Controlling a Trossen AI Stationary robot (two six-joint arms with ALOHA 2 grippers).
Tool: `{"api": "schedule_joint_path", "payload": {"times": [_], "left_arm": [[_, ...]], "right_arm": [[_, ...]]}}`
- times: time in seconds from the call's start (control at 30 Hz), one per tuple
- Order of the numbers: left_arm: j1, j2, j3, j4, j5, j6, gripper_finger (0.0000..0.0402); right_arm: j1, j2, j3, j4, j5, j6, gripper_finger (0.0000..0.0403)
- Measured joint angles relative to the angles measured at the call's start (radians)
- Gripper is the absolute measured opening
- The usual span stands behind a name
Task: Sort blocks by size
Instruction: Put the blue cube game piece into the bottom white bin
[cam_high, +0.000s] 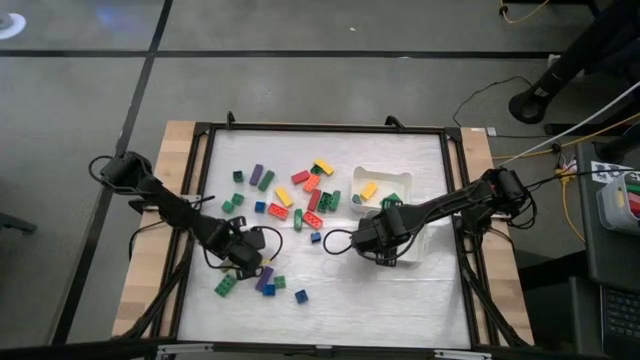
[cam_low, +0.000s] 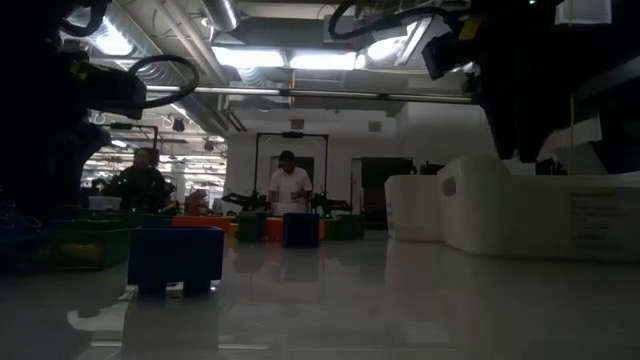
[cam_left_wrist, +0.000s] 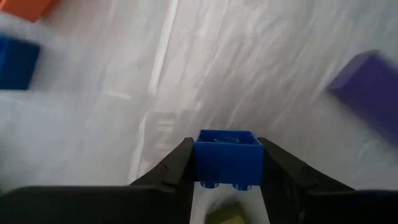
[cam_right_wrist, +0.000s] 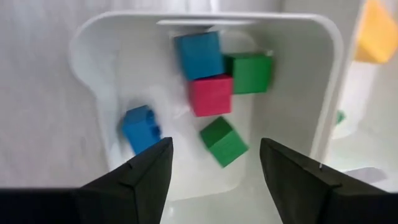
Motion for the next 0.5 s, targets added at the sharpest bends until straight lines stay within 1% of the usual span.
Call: {"api": "schedule_joint_path", "payload": {"times": [0.13,0.3,0.4,0.5], "left_arm": [[0.02,-0.012,0.006,0.103,0.001,-0.004,0.0122],[0.067,-0.041,0.021,0.258,0.001,0.035,0.0122],[0.103,-0.052,0.023,0.398,0.001,0.068,0.0122],[0.141,-0.053,0.023,0.581,0.004,0.086,0.0125]], "right_arm": [[0.0,-0.031,0.0,0.001,0.055,-0.003,0.0241],[0.012,-0.109,0.0,0.022,0.101,-0.003,0.0241],[0.044,-0.157,0.0,0.084,0.161,-0.024,0.0241],[0.094,-0.184,0.0,0.196,0.21,-0.107,0.0241]]}}
